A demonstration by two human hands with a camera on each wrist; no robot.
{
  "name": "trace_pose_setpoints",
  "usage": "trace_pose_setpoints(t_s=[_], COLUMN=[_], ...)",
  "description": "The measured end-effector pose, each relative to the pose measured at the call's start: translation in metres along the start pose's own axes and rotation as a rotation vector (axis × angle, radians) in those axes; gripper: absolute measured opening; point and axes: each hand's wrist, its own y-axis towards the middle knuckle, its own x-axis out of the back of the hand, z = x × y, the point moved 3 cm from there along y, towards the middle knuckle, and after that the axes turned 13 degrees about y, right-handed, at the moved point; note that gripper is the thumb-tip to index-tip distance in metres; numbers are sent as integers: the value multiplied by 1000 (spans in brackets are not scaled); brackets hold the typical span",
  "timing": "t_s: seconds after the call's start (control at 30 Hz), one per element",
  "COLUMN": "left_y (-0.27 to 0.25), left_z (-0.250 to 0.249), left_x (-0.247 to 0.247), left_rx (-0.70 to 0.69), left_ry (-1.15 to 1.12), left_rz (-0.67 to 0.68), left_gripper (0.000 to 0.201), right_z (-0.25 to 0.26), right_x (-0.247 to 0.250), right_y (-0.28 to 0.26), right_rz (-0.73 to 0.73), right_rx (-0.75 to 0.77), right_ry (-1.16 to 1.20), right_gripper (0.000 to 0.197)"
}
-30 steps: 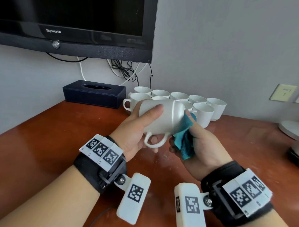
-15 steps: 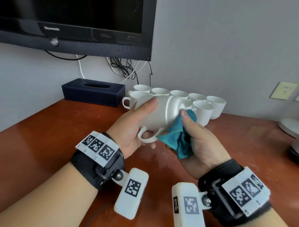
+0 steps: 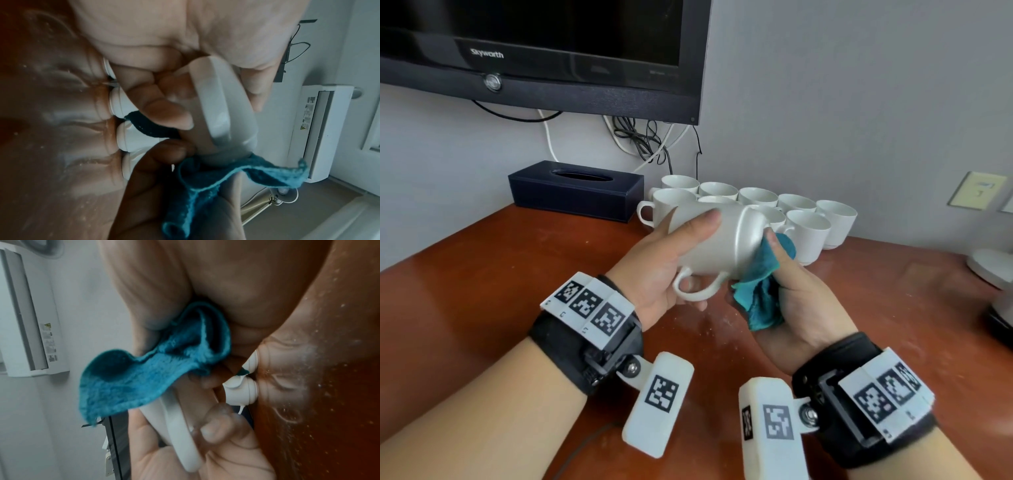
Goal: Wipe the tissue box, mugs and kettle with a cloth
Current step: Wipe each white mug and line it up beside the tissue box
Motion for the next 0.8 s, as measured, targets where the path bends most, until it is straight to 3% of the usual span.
trace_pose_setpoints(t_s=[0.2, 0.33, 0.47, 0.6, 0.8], left_y=[0, 4, 6, 9, 10], left_z=[2, -3, -4, -3, 2], left_x=[1, 3, 8, 12, 13], left_rx=[-9, -52, -96, -112, -70], left_ry=[18, 1, 56, 113, 210], left_rz=[-28, -148, -227, -228, -178], left_gripper=[53, 62, 64, 65, 90], right_z=[-1, 4, 10, 1, -8], right_x=[15, 28, 27, 16, 9], right_y=[9, 14, 12, 6, -1], right_rz=[-207, -279, -222, -111, -46], right_rx=[92, 100, 80, -97, -209], right_ry=[-145, -110, -162, -214, -225], right_gripper=[19, 26, 37, 35, 50])
